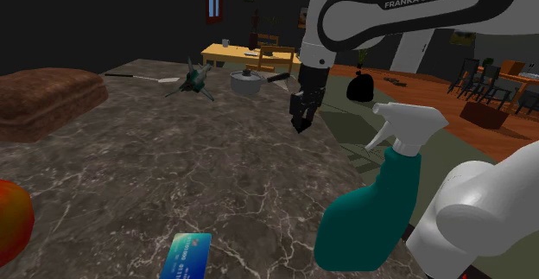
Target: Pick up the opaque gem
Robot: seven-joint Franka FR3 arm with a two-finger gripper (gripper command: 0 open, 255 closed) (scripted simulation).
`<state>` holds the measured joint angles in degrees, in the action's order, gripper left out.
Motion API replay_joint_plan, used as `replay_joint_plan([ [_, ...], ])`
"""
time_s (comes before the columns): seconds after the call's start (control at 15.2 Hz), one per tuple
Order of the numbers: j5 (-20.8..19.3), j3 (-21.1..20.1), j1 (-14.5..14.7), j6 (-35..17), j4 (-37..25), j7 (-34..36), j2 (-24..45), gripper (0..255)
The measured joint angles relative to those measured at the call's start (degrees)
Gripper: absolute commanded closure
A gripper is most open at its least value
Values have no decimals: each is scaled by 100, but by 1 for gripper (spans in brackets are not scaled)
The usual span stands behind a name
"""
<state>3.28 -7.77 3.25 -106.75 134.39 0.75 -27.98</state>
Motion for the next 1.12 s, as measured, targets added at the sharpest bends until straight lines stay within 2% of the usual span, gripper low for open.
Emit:
replay_joint_plan([
  [0.46,7,-2,3,-3,-1,-1,2,255],
  [1.12,-18,33,-13,681,-664,-6,-7,255],
])
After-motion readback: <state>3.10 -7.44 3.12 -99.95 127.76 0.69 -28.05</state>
